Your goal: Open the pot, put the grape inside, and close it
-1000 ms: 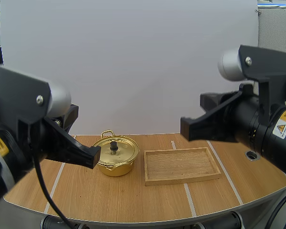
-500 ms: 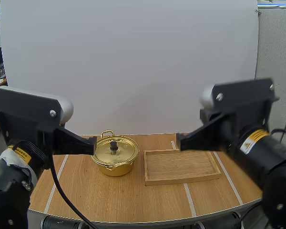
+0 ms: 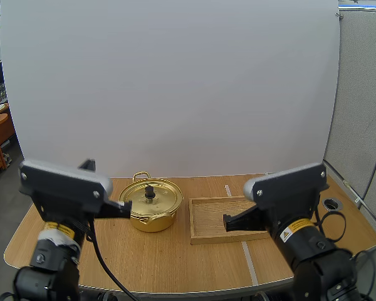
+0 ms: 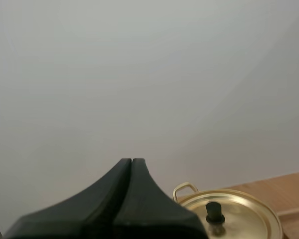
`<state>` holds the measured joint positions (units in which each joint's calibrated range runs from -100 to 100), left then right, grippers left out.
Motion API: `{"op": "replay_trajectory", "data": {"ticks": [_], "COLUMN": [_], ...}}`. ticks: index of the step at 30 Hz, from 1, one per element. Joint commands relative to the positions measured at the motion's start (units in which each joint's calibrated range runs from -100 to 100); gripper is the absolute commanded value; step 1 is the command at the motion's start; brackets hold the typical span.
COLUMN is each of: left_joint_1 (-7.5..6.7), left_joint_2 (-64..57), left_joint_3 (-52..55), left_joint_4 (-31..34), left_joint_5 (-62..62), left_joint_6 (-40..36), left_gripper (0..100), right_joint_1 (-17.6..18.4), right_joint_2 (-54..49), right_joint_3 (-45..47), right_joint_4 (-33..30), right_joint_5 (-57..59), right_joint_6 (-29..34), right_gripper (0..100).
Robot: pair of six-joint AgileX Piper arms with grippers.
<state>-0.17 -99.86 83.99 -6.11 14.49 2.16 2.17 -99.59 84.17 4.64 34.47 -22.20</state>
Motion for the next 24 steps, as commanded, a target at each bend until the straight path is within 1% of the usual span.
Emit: {"op": "replay_trajectory", "data": {"ticks": [1, 2, 3, 6, 9, 12, 16, 24], "left_joint_1": [0.13, 0.13, 0.13, 0.13, 0.13, 0.13, 0.13, 0.13], "left_joint_2": [-0.1, -0.1, -0.1, -0.1, -0.1, -0.1, -0.1, -0.1], "left_joint_3": [16.0, 16.0, 16.0, 16.0, 16.0, 16.0, 16.0, 16.0], "left_joint_4": [0.8, 0.6, 0.3, -0.5, -0.5, -0.5, -0.5, -0.5], "left_joint_5": [-13.0, -13.0, -8.6, -2.1, 3.1, 8.7, 15.7, 14.8], "left_joint_6": [-0.2, -0.2, -0.3, -2.6, -6.4, -8.2, -8.3, -8.4], "left_gripper": [0, 0, 0, 0, 0, 0, 0, 0], "right_joint_1": [-0.3, -0.3, -0.3, -0.3, -0.3, -0.3, -0.3, -0.3], "right_joint_2": [-0.4, -0.4, -0.4, -0.4, -0.4, -0.4, -0.4, -0.4], "right_joint_3": [15.7, 15.8, 15.8, 15.8, 15.8, 15.8, 15.8, 15.8], "right_joint_4": [-1.1, -1.1, -1.1, -1.1, -1.1, -1.1, -1.1, -1.1], "right_joint_5": [-24.0, -24.0, -24.0, -16.6, -12.0, -3.3, -2.7, -2.7], "right_joint_6": [-0.5, -0.5, -0.5, -0.5, -0.5, -0.5, -0.2, 1.0], "right_gripper": [0, 0, 0, 0, 0, 0, 0, 0]}}
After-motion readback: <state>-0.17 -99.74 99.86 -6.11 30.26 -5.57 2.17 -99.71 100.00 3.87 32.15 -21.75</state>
